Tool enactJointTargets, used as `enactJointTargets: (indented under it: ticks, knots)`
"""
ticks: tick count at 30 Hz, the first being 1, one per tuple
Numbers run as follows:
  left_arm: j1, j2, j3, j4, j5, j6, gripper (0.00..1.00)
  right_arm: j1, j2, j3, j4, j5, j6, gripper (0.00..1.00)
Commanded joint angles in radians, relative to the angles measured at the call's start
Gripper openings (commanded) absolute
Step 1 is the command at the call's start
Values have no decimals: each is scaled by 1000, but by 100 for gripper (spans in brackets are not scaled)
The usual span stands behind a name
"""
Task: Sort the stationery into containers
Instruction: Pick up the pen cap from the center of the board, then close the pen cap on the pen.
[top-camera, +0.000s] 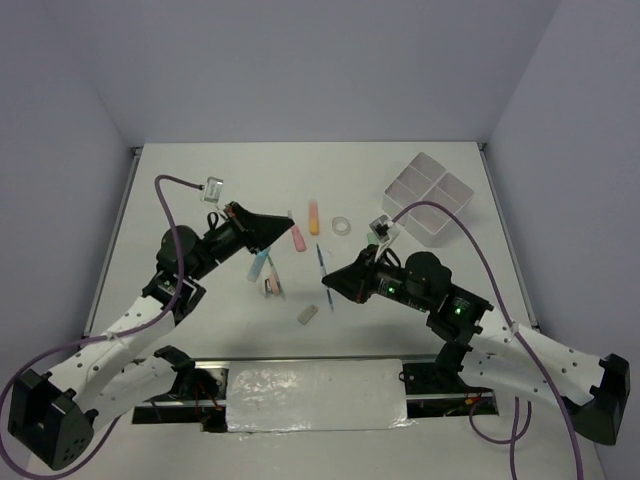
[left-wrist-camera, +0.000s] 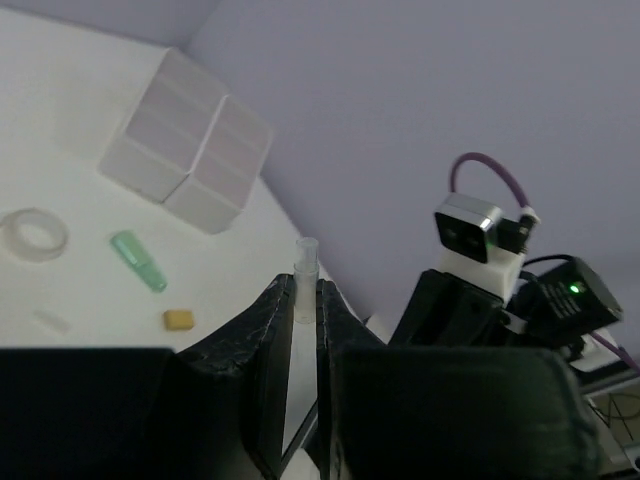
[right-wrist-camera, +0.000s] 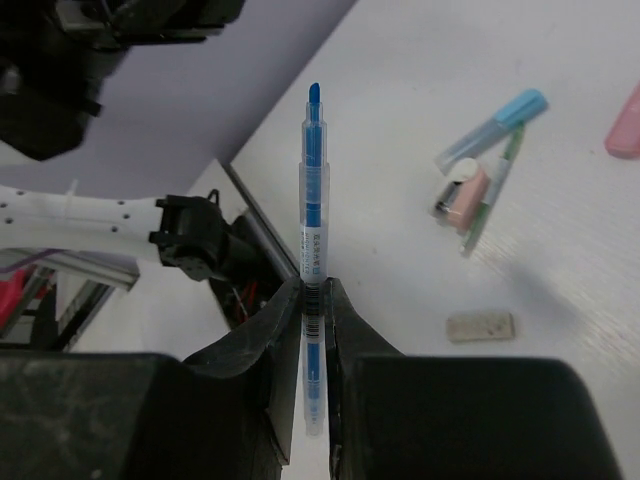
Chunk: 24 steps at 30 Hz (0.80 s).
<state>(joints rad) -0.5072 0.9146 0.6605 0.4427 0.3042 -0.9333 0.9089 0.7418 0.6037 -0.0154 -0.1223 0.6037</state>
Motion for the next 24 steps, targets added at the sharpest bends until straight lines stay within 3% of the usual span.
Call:
enactJointTargets:
  ticks: [1,6,13,24]
  knots:
    - [-11,-39,-74,338,78,-127,1,36,-1,-10,179,-11,28,0]
    - [-14,-80,-137,458,82,-179,0,116,60,24,213,41,15,0]
    - [-22,-100,-136,432,85,-179,1,194,100,83,181,118,-33,0]
    - [-30,-89,-145,429,101,-190,0,202,108,130,155,165,-67,0]
